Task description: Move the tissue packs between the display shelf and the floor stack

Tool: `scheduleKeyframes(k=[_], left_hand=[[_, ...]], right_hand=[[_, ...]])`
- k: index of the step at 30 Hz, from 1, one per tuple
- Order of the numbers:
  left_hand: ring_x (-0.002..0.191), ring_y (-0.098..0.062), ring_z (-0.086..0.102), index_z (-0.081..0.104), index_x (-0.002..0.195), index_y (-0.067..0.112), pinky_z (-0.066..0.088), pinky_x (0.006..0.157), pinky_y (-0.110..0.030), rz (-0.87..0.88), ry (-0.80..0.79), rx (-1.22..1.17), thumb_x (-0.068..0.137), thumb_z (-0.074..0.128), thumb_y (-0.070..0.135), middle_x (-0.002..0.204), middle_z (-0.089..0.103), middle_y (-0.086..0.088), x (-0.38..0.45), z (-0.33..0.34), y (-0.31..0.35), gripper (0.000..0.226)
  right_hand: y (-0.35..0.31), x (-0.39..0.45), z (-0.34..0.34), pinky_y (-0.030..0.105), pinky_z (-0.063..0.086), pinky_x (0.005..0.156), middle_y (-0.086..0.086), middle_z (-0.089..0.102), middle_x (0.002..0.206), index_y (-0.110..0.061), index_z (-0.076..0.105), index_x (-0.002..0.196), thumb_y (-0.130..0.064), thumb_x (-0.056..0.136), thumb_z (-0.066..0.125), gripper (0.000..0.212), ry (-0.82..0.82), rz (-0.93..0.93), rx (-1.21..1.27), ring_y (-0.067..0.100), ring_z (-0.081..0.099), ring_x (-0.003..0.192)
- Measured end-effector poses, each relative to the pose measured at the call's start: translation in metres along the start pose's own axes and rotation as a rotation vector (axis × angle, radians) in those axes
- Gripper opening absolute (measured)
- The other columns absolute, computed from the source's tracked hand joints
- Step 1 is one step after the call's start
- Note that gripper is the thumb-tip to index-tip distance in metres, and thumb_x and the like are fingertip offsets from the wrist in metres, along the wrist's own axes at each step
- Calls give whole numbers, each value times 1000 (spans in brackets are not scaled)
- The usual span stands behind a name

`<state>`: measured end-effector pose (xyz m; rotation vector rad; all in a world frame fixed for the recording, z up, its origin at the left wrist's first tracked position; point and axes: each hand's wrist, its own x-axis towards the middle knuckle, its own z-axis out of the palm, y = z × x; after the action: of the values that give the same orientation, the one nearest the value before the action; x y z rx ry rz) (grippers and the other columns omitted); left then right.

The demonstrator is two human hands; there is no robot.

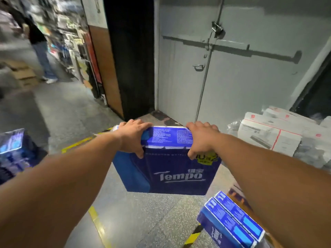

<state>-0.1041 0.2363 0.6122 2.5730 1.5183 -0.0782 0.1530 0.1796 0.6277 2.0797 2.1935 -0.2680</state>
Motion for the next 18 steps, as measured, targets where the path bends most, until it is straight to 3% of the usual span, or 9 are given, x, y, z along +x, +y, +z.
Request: scheduleKeyframes(k=[12,18], left_hand=[[128,-25,40,26,153,37,32,108,-44,-285,-39,58,57,89,47,140,43,2,-48,-12,-227,116],[129,-25,39,27,153,35,31,109,-45,-411,-49,29,55,90,46,140,43,2,-27,-10,-330,117]], right_hand=[[-209,150,-1,48,34,105,5,46,132,-31,30,145,-52,60,87,105,-61,-289,-22,29,44,125],[-285,259,2,46,36,101,4,47,130,-30,30,144,-52,58,87,106,-74,-427,-17,28,44,123]])
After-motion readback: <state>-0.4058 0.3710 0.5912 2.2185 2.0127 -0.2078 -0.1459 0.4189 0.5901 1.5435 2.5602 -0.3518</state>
